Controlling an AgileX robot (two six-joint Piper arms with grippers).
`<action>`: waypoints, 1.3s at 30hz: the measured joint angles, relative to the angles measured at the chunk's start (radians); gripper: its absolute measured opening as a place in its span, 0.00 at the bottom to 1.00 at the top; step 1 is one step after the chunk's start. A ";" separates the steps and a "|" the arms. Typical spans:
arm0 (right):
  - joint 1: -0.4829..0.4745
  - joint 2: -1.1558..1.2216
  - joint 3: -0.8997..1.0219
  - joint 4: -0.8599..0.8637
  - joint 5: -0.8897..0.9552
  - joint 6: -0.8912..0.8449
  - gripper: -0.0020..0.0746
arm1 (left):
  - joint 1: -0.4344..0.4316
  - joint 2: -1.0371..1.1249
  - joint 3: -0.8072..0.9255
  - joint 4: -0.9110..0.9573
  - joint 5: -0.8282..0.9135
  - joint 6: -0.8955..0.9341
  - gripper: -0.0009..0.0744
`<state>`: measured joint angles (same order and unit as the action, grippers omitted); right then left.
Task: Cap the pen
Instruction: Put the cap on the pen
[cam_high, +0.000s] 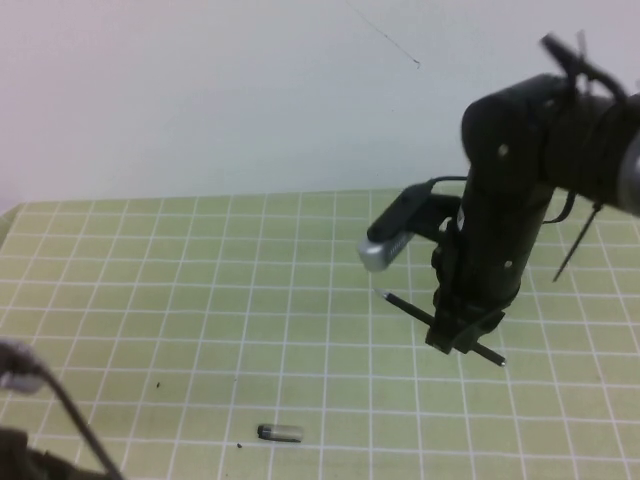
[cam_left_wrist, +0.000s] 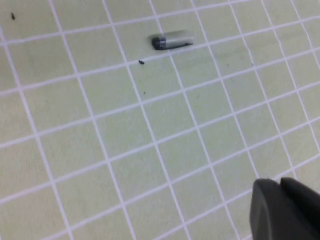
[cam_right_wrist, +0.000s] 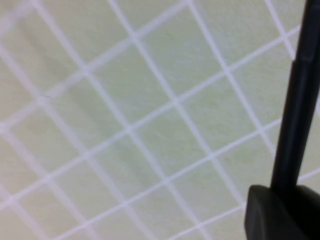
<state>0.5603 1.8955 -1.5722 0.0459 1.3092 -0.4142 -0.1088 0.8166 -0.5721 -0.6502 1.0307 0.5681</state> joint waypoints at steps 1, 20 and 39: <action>0.000 -0.021 0.002 0.028 0.000 -0.002 0.02 | 0.000 0.036 -0.021 0.000 0.004 0.009 0.01; 0.000 -0.416 0.232 0.028 -0.017 0.044 0.02 | -0.106 0.551 -0.343 -0.002 -0.040 0.267 0.35; 0.000 -0.739 0.697 0.100 -0.151 0.058 0.02 | -0.347 0.763 -0.343 0.204 -0.371 0.852 0.61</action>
<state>0.5603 1.1562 -0.8754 0.1461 1.1580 -0.3562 -0.4562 1.5800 -0.9150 -0.4464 0.6597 1.4203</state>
